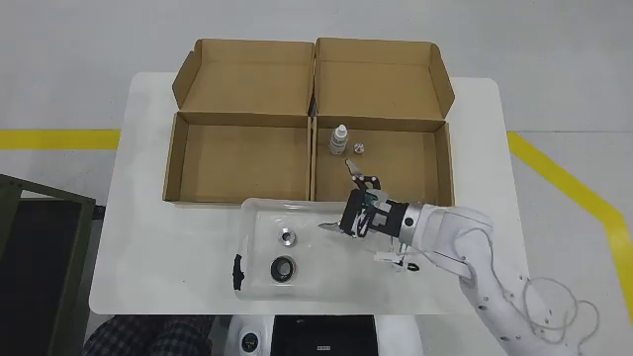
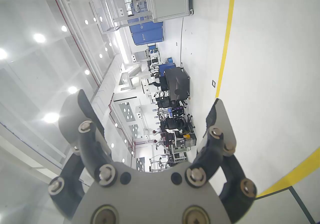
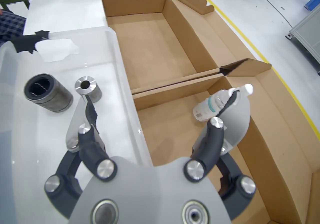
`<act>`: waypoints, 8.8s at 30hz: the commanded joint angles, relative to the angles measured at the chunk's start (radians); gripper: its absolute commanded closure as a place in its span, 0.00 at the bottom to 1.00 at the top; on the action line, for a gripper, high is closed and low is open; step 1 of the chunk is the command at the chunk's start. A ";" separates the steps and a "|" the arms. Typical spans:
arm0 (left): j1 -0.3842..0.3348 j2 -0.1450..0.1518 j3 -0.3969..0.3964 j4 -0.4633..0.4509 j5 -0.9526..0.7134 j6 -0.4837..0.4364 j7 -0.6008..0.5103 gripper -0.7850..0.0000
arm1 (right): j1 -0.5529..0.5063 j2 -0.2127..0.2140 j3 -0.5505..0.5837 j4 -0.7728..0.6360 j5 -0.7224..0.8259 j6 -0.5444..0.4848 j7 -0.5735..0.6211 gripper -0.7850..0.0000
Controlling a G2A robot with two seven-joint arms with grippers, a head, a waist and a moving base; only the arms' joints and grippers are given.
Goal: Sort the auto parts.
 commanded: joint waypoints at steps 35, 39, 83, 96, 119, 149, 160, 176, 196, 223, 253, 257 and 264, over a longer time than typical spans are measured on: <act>0.000 0.000 0.000 0.000 0.000 0.000 0.000 0.00 | 0.126 -0.059 -0.273 0.117 -0.039 0.005 0.044 0.48; 0.000 0.000 0.000 0.000 0.000 0.000 0.000 0.00 | 0.140 -0.065 -0.286 0.153 -0.038 0.005 0.042 0.51; 0.000 0.000 0.000 0.000 0.000 0.000 0.000 0.00 | 0.244 -0.130 -0.390 0.392 0.016 -0.012 0.001 1.00; 0.000 0.000 0.000 0.000 0.000 0.000 0.000 0.00 | 0.189 -0.106 -0.306 0.276 0.041 -0.053 -0.054 1.00; 0.000 0.000 0.000 0.000 0.000 0.000 0.000 0.00 | 0.048 -0.044 -0.028 -0.051 0.131 -0.081 -0.180 1.00; 0.000 0.000 0.000 0.000 0.000 0.000 0.000 0.00 | 0.025 -0.039 0.039 -0.094 0.195 -0.050 -0.253 1.00; 0.000 0.000 0.000 0.000 0.000 0.000 0.000 0.00 | 0.025 -0.039 0.039 -0.094 0.195 -0.050 -0.253 1.00; 0.000 0.000 0.000 0.000 0.000 0.000 0.000 0.00 | 0.227 -0.079 -0.098 0.138 0.293 0.000 -0.148 1.00; 0.000 0.000 0.000 0.000 0.000 0.000 0.000 0.00 | 0.512 -0.181 -0.310 0.473 0.409 0.120 -0.020 1.00; 0.000 0.000 0.000 0.000 0.000 0.000 0.000 0.00 | 0.740 -0.314 -0.466 0.790 0.394 0.256 0.146 1.00; 0.000 0.000 0.000 0.000 0.000 0.000 0.000 0.00 | 0.780 -0.410 -0.534 0.918 0.280 0.323 0.260 0.78; 0.000 0.000 0.000 0.000 0.000 0.000 0.000 0.00 | 0.783 -0.421 -0.538 0.922 0.264 0.325 0.274 0.63; 0.000 0.000 0.000 0.000 0.000 0.000 0.000 0.00 | 0.780 -0.432 -0.527 0.922 0.249 0.330 0.275 0.53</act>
